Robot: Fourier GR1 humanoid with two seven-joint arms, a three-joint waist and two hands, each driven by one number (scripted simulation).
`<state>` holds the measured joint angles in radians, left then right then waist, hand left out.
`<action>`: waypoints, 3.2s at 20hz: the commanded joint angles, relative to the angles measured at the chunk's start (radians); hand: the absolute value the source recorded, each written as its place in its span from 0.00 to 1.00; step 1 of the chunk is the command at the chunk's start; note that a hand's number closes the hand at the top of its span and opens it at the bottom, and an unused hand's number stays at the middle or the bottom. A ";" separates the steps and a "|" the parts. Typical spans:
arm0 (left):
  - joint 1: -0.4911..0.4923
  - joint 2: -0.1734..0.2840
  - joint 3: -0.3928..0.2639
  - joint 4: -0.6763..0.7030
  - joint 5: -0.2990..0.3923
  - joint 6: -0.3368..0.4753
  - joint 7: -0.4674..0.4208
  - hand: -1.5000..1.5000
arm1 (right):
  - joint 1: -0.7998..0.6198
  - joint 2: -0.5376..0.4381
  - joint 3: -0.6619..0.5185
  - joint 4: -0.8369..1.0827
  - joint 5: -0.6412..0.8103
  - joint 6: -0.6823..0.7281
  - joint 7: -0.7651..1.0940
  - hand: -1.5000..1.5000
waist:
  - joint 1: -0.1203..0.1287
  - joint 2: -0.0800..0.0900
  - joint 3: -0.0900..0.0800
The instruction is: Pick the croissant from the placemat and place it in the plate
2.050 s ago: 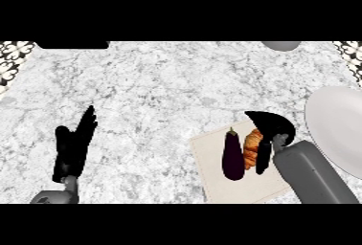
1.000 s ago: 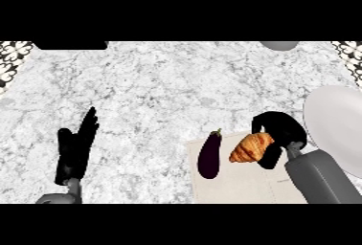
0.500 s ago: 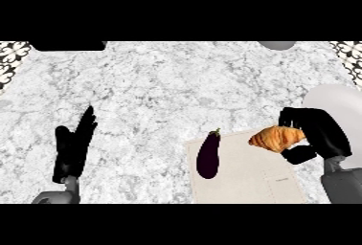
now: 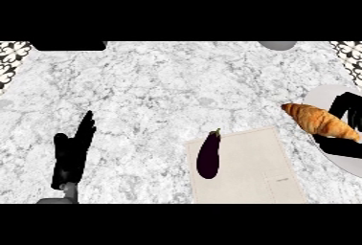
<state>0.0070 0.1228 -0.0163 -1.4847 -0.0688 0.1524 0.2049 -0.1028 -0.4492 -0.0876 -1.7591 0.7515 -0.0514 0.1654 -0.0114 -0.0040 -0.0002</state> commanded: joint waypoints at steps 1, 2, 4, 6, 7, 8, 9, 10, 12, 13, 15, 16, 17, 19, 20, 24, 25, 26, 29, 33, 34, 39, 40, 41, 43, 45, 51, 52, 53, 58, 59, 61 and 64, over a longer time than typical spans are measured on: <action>-0.027 -0.031 -0.036 -0.039 -0.032 0.028 0.060 0.50 | 0.001 -0.019 -0.128 -0.003 -0.056 -0.002 0.019 1.00 | 0.006 0.003 0.001; -0.042 0.011 0.025 0.015 0.010 -0.016 0.010 0.50 | -0.044 -0.010 -0.124 0.028 -0.027 -0.004 0.047 1.00 | 0.011 0.004 0.000; -0.016 -0.024 -0.016 0.013 -0.033 0.020 -0.003 0.50 | -0.040 -0.084 -0.232 0.058 -0.135 0.064 0.009 1.00 | 0.007 0.004 0.000; -0.041 -0.019 0.015 0.088 -0.006 -0.009 -0.050 0.50 | -0.081 -0.058 -0.212 0.168 -0.079 0.022 -0.009 1.00 | 0.012 0.005 0.000; -0.053 -0.029 -0.027 -0.057 -0.024 0.014 0.109 0.50 | -0.099 -0.095 -0.257 0.248 -0.118 0.020 -0.079 1.00 | 0.016 0.005 0.001; 0.020 -0.006 -0.014 -0.080 -0.020 -0.010 0.048 0.50 | -0.129 -0.062 -0.220 0.229 -0.069 0.018 -0.003 1.00 | 0.018 0.004 0.000; 0.009 -0.024 -0.028 -0.087 -0.037 0.012 0.072 0.50 | -0.117 -0.086 -0.248 0.292 -0.079 0.012 -0.055 1.00 | 0.017 0.004 0.001; 0.006 -0.019 -0.031 -0.123 -0.029 0.000 0.128 0.50 | -0.145 -0.078 -0.243 0.322 -0.079 0.010 -0.056 1.00 | 0.018 0.004 0.001; -0.019 -0.030 -0.028 -0.061 -0.034 0.001 0.079 0.50 | -0.218 -0.125 -0.259 0.472 -0.076 0.001 -0.130 1.00 | 0.022 0.006 0.001; -0.040 -0.037 -0.014 0.022 -0.048 0.013 0.001 0.50 | -0.182 -0.125 -0.264 0.467 -0.067 -0.001 -0.141 1.00 | 0.016 0.006 0.000; -0.025 -0.026 0.004 0.022 -0.013 -0.025 -0.013 0.50 | -0.229 -0.106 -0.240 0.555 -0.043 -0.024 -0.144 1.00 | 0.019 0.006 0.000; -0.052 -0.025 -0.001 -0.036 -0.032 0.005 0.080 0.50 | -0.246 -0.157 -0.268 0.641 -0.051 -0.025 -0.224 1.00 | 0.022 0.006 0.001; -0.052 -0.027 0.014 0.081 -0.033 -0.004 -0.038 0.50 | -0.242 -0.133 -0.246 0.667 -0.020 -0.052 -0.212 1.00 | 0.020 0.008 0.000; 0.007 -0.027 -0.024 -0.057 -0.045 -0.006 0.037 0.50 | -0.263 -0.196 -0.282 0.744 -0.057 0.021 -0.230 1.00 | 0.025 0.006 0.001; -0.078 -0.029 0.017 0.082 -0.014 -0.022 -0.030 0.50 | -0.280 -0.227 -0.288 0.830 -0.061 0.032 -0.290 1.00 | 0.023 0.010 0.001; -0.046 -0.026 -0.007 0.015 -0.038 -0.015 0.012 0.50 | -0.364 -0.220 -0.261 1.044 -0.040 0.042 -0.358 1.00 | 0.035 0.011 0.002; -0.060 -0.035 0.008 0.071 -0.023 -0.019 -0.039 0.50 | -0.359 -0.209 -0.263 1.086 -0.056 0.057 -0.403 1.00 | 0.038 0.015 0.002; -0.002 -0.039 -0.008 0.065 -0.040 -0.013 -0.075 0.50 | -0.319 -0.224 -0.260 1.069 -0.070 0.135 -0.384 1.00 | 0.032 0.012 0.002; -0.036 -0.028 0.003 0.016 -0.019 -0.026 -0.009 0.50 | -0.400 -0.243 -0.217 1.212 -0.009 0.159 -0.388 0.00 | 0.044 0.013 0.002; -0.068 -0.027 -0.007 0.008 -0.042 -0.018 0.043 0.50 | -0.450 -0.314 -0.225 1.315 -0.017 0.220 -0.555 0.00 | 0.033 0.011 0.002; 0.008 -0.019 0.023 0.038 -0.016 -0.036 -0.072 0.50 | -0.408 -0.305 -0.227 1.278 -0.030 0.215 -0.584 0.00 | 0.025 0.007 0.001; 0.000 -0.036 0.009 0.020 -0.023 -0.021 -0.033 0.50 | -0.437 -0.246 -0.392 1.283 -0.234 0.249 -0.766 0.00 | 0.022 0.007 0.004; -0.049 -0.028 0.024 0.044 -0.012 -0.028 -0.001 0.50 | -0.446 -0.241 -0.428 1.283 -0.278 0.274 -0.779 0.00 | 0.008 0.007 0.003; -0.007 -0.028 0.015 0.003 -0.018 -0.022 0.001 0.50 | -0.434 -0.251 -0.471 1.288 -0.327 0.310 -0.804 0.00 | 0.008 0.001 0.003; -0.013 -0.044 0.018 0.040 -0.015 -0.017 -0.045 0.50 | -0.464 -0.273 -0.531 1.330 -0.394 0.382 -0.801 0.00 | 0.012 0.007 0.003; -0.030 -0.024 0.027 0.033 -0.012 -0.029 -0.009 0.50 | -0.460 -0.334 -0.575 1.363 -0.437 0.448 -0.789 0.00 | 0.013 0.007 0.002; -0.077 -0.004 0.033 0.014 -0.024 -0.033 0.039 0.50 | -0.362 -0.382 -0.576 1.485 -0.452 0.572 -0.935 0.00 | 0.024 0.012 0.004; -0.011 -0.033 0.009 -0.029 -0.015 -0.035 0.016 0.50 | -0.365 -0.356 -0.566 1.485 -0.452 0.543 -0.952 0.00 | 0.028 0.010 0.003; -0.039 -0.049 0.006 0.055 -0.029 -0.025 -0.025 0.50 | -0.349 -0.391 -0.565 1.482 -0.456 0.592 -0.974 0.00 | 0.023 0.011 0.003; -0.062 -0.004 0.054 0.047 -0.013 -0.040 -0.005 0.50 | -0.352 -0.347 -0.547 1.463 -0.476 0.582 -1.000 0.00 | 0.021 0.009 0.002; -0.019 -0.023 0.021 -0.021 -0.018 -0.040 0.004 0.50 | -0.368 -0.343 -0.541 1.487 -0.464 0.544 -1.007 0.00 | 0.033 0.011 0.004; -0.021 -0.051 0.008 0.033 -0.037 -0.020 -0.033 0.50 | -0.364 -0.319 -0.523 1.467 -0.467 0.537 -1.009 0.00 | 0.026 0.009 0.003; -0.010 -0.029 0.008 -0.057 -0.034 -0.030 0.049 0.50 | -0.386 -0.335 -0.518 1.489 -0.473 0.499 -0.991 0.00 | 0.031 0.009 0.003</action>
<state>-0.0367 0.0957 0.0045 -1.4812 -0.0935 0.1174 0.2274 -0.4832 -0.7948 -0.6166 -0.2866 0.2837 0.4160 -0.7541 0.0161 0.0057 0.0028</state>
